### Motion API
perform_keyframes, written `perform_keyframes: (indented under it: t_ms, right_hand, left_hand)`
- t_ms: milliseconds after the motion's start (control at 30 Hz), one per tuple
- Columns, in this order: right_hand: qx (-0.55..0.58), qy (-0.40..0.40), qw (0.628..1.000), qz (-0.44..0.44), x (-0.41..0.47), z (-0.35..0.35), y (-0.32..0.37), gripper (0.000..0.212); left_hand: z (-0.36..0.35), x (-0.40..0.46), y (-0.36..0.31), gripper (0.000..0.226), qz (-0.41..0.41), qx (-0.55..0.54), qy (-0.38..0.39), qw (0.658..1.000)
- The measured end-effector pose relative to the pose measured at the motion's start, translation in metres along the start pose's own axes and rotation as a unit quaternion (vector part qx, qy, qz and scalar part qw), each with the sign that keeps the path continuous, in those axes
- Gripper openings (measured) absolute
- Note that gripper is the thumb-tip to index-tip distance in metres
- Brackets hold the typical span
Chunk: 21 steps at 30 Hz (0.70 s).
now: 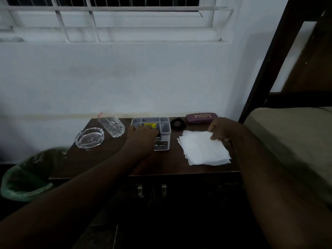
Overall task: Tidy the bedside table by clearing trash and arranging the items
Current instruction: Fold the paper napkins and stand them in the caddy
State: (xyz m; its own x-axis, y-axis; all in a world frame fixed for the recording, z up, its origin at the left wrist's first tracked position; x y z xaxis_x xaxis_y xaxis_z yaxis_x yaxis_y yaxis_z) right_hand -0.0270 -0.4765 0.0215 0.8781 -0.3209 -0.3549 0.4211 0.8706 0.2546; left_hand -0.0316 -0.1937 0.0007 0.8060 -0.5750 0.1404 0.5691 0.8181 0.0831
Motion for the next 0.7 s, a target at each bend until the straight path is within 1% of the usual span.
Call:
perform_keyframes:
  t_ms: [100, 133, 167, 200, 233, 267, 300, 333, 367, 400, 433, 467, 533, 633, 700]
  right_hand:
    - [-0.004, -0.020, 1.000, -0.004, 0.003, -0.001, -0.004, 0.042]
    - [-0.008, -0.029, 1.000, -0.001, 0.004, -0.002, -0.005, 0.042]
    - [-0.022, -0.046, 0.999, 0.005, 0.006, -0.004, -0.007, 0.041]
    - [-0.036, -0.069, 0.997, 0.014, 0.010, -0.005, -0.008, 0.041]
    - [-0.042, -0.098, 0.994, 0.024, 0.014, -0.007, -0.009, 0.039]
    - [-0.035, -0.123, 0.991, 0.034, 0.019, -0.010, -0.010, 0.036]
    - [-0.027, -0.145, 0.988, 0.051, 0.024, -0.013, -0.009, 0.034]
    - [-0.024, -0.155, 0.985, 0.076, 0.029, -0.016, -0.006, 0.032]
    - [-0.026, -0.152, 0.982, 0.109, 0.031, -0.019, 0.000, 0.031]
    - [-0.028, -0.137, 0.979, 0.147, 0.032, -0.023, 0.007, 0.030]
    - [-0.032, -0.118, 0.976, 0.179, 0.029, -0.025, 0.015, 0.029]
    - [-0.040, -0.102, 0.973, 0.203, 0.026, -0.028, 0.023, 0.028]
    - [-0.064, -0.093, 0.968, 0.222, 0.026, -0.031, 0.032, 0.030]
    - [-0.117, -0.072, 0.970, 0.200, 0.035, -0.031, 0.035, 0.036]
    - [-0.136, -0.061, 0.971, 0.187, 0.041, -0.031, 0.034, 0.036]
  left_hand:
    - [-0.001, -0.005, -0.002, 0.033, -0.006, 0.012, 0.015, 1.000]
    - [-0.001, -0.007, -0.003, 0.031, -0.002, 0.017, 0.007, 1.000]
    - [0.002, -0.008, -0.007, 0.031, 0.004, 0.022, -0.030, 0.999]
    - [0.006, -0.009, -0.015, 0.033, 0.004, 0.027, -0.090, 0.996]
    - [0.011, -0.009, -0.026, 0.032, -0.015, 0.020, -0.157, 0.987]
    - [0.014, -0.010, -0.042, 0.030, -0.060, 0.004, -0.205, 0.977]
    - [0.012, -0.009, -0.059, 0.029, -0.127, -0.012, -0.218, 0.968]
    - [0.005, -0.008, -0.076, 0.033, -0.199, -0.029, -0.199, 0.959]
    - [-0.004, -0.007, -0.090, 0.040, -0.250, -0.054, -0.152, 0.955]
    - [-0.014, -0.005, -0.101, 0.047, -0.267, -0.077, -0.095, 0.956]
    - [-0.026, -0.002, -0.105, 0.053, -0.263, -0.096, -0.053, 0.959]
    - [-0.036, 0.002, -0.105, 0.058, -0.246, -0.109, -0.030, 0.963]
    - [-0.051, 0.008, -0.102, 0.063, -0.227, -0.117, -0.025, 0.966]
    - [-0.063, 0.015, -0.095, 0.058, -0.234, -0.119, -0.045, 0.964]
    - [-0.067, 0.015, -0.094, 0.057, -0.231, -0.135, -0.062, 0.962]
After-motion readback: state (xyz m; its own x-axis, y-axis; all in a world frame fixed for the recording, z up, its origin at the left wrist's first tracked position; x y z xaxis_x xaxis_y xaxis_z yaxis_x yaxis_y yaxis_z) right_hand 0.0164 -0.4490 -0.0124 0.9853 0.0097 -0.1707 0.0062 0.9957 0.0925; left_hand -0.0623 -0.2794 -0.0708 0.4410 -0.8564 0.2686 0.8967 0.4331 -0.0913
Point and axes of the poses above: each hand's wrist, its own x-axis towards the middle knuckle, its own z-axis out of the back of the hand, y = z × x, the point moved 2 cm from there along x, towards the middle knuckle, and after that the axes turned 12 degrees about -z, right-handed, at the moved point
